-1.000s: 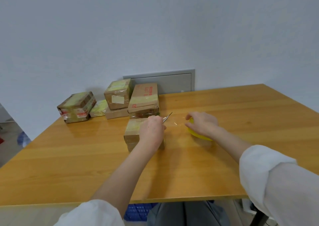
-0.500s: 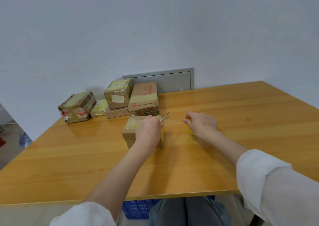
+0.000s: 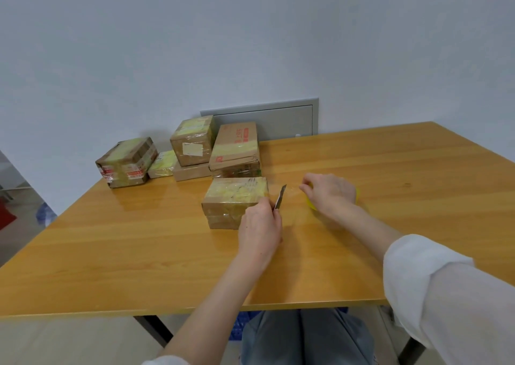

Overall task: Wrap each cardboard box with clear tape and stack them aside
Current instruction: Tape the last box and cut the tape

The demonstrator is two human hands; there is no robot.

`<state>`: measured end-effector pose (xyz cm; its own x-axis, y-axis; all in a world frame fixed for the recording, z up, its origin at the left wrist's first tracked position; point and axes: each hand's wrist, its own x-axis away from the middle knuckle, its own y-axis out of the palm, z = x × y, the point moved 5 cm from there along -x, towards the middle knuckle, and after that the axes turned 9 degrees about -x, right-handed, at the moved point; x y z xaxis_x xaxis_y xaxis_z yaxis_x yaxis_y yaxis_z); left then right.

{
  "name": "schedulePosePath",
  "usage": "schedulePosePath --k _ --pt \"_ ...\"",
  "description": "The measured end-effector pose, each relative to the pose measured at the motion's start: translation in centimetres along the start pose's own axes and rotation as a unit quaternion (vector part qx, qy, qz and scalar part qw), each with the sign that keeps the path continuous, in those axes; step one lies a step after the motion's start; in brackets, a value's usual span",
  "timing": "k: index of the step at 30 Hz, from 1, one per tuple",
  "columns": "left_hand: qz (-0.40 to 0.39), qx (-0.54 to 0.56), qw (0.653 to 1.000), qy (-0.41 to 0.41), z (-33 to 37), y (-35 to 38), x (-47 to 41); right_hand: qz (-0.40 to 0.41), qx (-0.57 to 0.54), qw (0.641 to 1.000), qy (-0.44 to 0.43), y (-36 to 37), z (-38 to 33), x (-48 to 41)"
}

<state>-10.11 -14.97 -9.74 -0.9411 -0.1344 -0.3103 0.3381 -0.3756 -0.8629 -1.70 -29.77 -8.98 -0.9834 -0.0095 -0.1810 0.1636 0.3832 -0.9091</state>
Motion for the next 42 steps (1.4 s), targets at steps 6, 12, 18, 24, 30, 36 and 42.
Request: schedulePosePath --k 6,12,18,24,30,36,42 --pt "-0.005 0.001 1.000 -0.007 0.8 -0.4 -0.1 -0.002 -0.007 1.000 0.001 0.0 0.0 0.0" --pt "0.001 0.025 1.000 -0.006 0.4 0.1 0.0 0.002 -0.014 1.000 -0.019 0.0 0.1 0.2" --pt "0.004 0.011 1.000 -0.009 0.4 0.3 -0.1 0.002 -0.017 1.000 -0.020 -0.1 0.0 0.2" --pt "-0.009 -0.004 1.000 -0.023 1.1 1.3 -1.3 0.005 -0.009 1.000 -0.024 -0.1 0.0 0.2" --pt "-0.031 -0.038 0.998 -0.027 1.7 2.2 -1.7 0.003 0.004 0.999 -0.035 0.0 -0.3 0.2" --pt "-0.050 -0.069 0.996 -0.035 1.8 2.6 -2.2 0.007 -0.005 0.999 -0.040 -0.1 0.0 0.2" --pt "-0.078 -0.092 0.992 -0.030 1.5 3.1 -2.4 0.004 -0.006 0.999 -0.041 0.0 -0.1 0.4"
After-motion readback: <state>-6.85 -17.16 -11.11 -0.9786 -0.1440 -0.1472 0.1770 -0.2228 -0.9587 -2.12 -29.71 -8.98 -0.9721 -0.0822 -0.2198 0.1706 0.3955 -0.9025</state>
